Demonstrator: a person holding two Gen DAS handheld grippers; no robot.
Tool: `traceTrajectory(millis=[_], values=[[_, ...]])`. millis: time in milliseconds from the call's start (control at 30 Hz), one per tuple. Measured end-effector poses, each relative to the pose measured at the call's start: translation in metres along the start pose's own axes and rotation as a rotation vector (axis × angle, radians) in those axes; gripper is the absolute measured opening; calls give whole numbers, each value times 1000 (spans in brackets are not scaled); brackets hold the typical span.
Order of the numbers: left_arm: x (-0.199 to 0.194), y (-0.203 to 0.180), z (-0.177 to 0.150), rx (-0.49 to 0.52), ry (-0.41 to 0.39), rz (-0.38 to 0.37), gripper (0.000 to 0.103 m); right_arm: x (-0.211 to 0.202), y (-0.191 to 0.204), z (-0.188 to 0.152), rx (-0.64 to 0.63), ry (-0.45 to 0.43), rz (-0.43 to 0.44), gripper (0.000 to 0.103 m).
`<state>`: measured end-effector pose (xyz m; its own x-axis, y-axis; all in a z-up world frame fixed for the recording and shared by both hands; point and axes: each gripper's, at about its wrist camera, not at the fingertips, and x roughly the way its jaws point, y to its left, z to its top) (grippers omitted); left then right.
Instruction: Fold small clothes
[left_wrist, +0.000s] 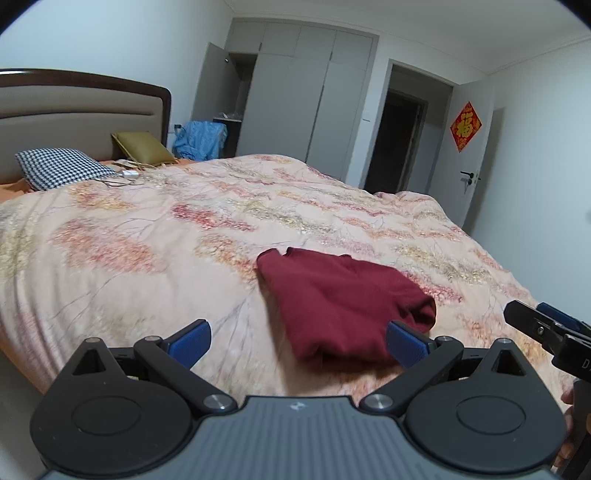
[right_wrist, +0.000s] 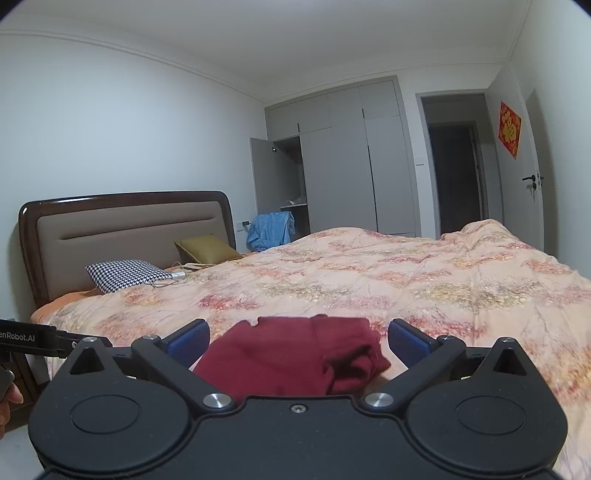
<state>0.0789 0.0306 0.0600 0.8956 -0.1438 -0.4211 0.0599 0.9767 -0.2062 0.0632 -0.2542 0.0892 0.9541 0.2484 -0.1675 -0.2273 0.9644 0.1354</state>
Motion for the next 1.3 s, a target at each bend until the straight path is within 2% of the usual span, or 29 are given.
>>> traceTrajectory(millis=[233,500,767,1300], values=[[-23,0,-42,38,-21,27,103,-34,8,-35,10,-11,-63,102],[-26,4,-77,39,-5,42,103,-42,15,-69,22,12,-110,102],[-18,3,-91,59,18,56,103,-42,17,-88,40,62,-146,102],[-13,7,-99,50,44,64,103,-40,15,-95,45,89,-165,102]])
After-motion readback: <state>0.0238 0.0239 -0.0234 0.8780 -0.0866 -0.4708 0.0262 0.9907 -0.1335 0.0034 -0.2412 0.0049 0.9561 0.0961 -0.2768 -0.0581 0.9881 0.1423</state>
